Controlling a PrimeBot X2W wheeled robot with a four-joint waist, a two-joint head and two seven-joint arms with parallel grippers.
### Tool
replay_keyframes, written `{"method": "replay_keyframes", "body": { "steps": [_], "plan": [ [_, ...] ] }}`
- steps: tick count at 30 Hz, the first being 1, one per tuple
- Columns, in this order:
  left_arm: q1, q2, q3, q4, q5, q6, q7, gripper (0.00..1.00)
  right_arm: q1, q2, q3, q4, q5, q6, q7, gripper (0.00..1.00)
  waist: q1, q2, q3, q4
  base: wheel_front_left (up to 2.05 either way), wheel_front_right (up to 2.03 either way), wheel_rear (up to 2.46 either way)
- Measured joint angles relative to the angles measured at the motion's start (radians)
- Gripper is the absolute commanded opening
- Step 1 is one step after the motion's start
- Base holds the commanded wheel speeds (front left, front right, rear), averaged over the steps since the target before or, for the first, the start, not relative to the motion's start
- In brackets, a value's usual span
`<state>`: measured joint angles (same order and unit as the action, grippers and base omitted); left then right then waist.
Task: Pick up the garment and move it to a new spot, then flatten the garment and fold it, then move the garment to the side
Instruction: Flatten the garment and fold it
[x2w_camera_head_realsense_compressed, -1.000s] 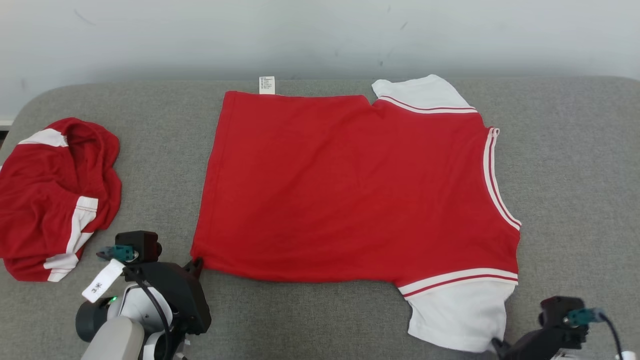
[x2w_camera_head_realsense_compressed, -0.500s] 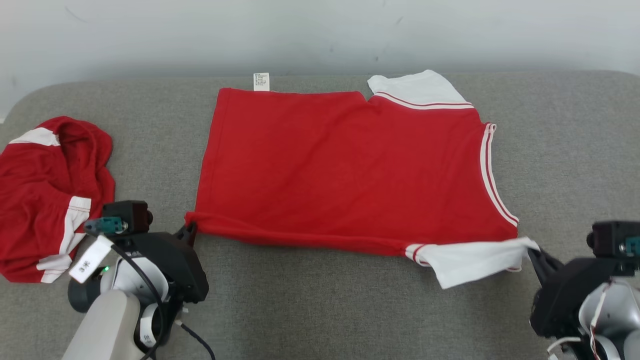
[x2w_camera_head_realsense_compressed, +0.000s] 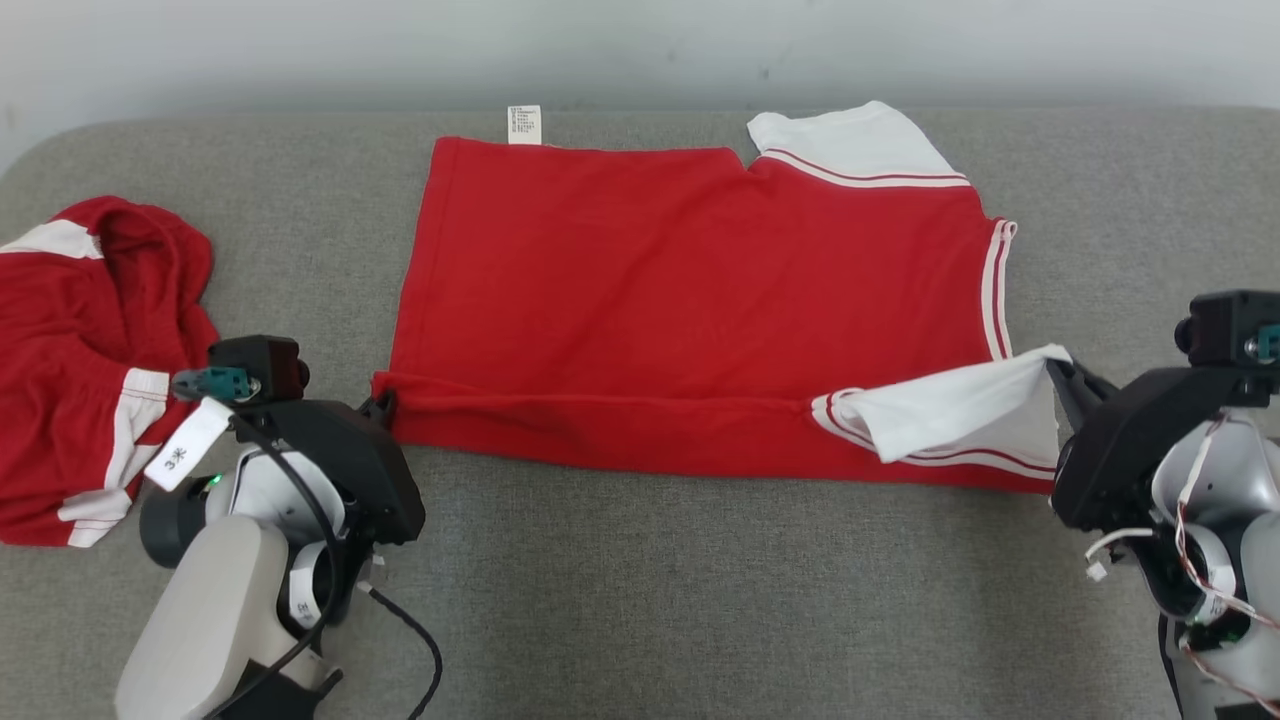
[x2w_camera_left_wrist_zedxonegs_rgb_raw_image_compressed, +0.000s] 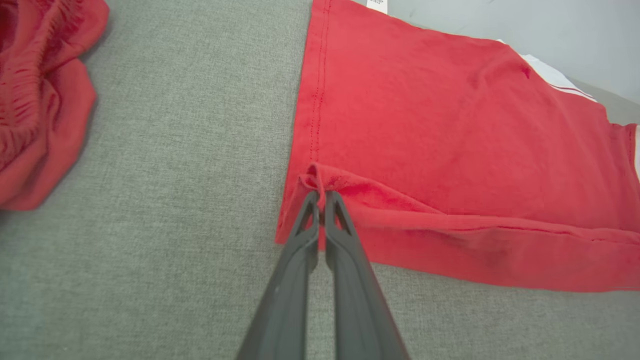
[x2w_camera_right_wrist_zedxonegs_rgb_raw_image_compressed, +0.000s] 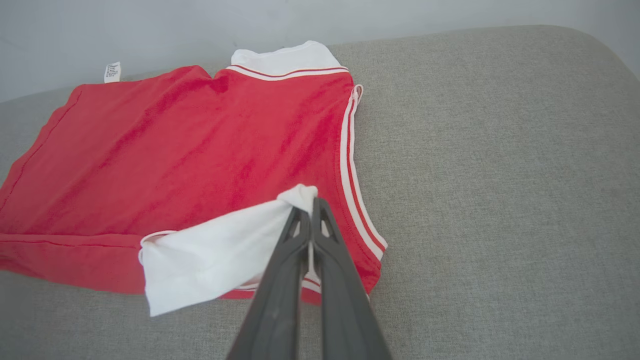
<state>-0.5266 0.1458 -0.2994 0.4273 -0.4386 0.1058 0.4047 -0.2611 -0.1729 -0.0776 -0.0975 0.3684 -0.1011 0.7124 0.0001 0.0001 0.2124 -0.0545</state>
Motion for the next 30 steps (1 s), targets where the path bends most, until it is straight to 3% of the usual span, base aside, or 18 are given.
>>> {"method": "replay_keyframes", "body": {
  "steps": [14,30],
  "plan": [
    [-0.106,-0.019,0.001,0.107,0.027,0.001,0.010,0.00,-0.157,0.006,0.009,0.165,-0.002,-0.002,-0.051,0.00,-0.0001,0.0000,0.037,-0.003,0.00,0.00,0.00],
    [-0.200,-0.025,-0.012,0.192,0.050,-0.001,-0.019,0.00,-0.230,0.025,0.020,0.278,-0.021,0.000,-0.142,0.00,-0.0001,0.0000,0.072,-0.011,0.00,0.00,0.00]
  ]
}}
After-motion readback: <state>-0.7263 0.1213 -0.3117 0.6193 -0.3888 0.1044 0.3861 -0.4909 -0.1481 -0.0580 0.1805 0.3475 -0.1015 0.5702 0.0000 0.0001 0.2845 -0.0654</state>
